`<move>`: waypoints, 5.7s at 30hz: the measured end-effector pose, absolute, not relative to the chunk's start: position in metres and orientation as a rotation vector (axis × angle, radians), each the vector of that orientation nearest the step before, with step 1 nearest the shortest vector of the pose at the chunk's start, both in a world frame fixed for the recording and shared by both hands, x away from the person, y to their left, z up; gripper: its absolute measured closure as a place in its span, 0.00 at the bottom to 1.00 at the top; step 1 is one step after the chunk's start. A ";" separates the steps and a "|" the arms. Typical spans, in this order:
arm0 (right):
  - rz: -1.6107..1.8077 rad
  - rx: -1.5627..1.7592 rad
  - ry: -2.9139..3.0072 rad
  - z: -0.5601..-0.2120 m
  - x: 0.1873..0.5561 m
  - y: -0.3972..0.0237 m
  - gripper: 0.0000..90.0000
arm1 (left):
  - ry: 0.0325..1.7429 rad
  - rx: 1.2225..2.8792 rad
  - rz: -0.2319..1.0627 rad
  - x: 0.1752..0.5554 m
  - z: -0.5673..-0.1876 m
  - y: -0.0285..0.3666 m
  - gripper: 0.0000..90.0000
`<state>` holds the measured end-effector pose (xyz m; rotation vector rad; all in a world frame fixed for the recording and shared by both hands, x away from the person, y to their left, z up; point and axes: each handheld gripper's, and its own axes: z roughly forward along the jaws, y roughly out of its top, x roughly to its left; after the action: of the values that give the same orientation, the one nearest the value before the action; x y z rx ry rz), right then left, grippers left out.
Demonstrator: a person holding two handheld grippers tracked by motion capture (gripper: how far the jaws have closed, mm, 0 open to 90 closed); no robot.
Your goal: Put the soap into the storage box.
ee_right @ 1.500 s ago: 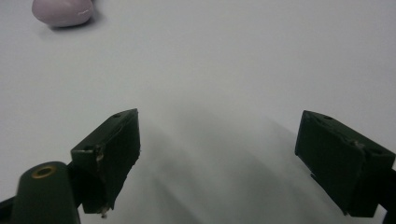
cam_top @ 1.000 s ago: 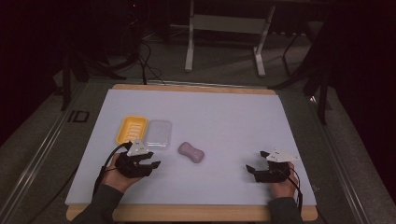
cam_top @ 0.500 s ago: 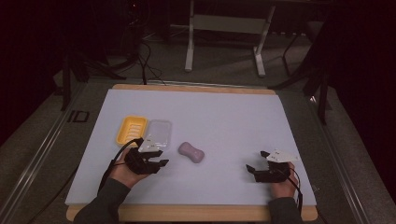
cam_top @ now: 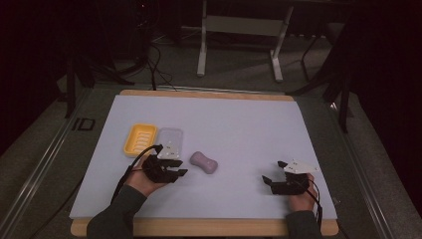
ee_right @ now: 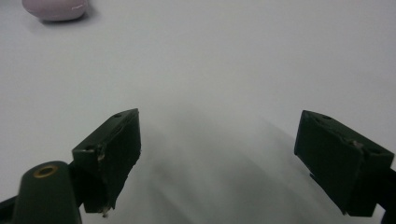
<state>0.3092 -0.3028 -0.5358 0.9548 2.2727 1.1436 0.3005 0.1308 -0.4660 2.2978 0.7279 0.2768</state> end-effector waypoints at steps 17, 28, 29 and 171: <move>1.139 0.955 2.273 -0.536 0.309 -0.303 0.16 | 0.599 2.380 0.185 0.316 -0.477 0.101 1.00; 1.132 0.949 2.277 -0.536 0.309 -0.302 0.16 | 0.534 2.413 0.143 0.324 -0.485 0.089 1.00; 1.132 0.948 2.277 -0.536 0.309 -0.302 0.16 | 0.530 2.414 0.141 0.324 -0.486 0.087 1.00; 1.065 0.933 2.332 -0.538 0.312 -0.296 0.16 | 0.664 2.819 0.064 0.412 -0.501 0.026 0.53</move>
<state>0.3119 -0.2961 -0.5377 0.9327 2.3323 1.0646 0.4117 0.0260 -0.5007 2.8195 0.6644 0.0644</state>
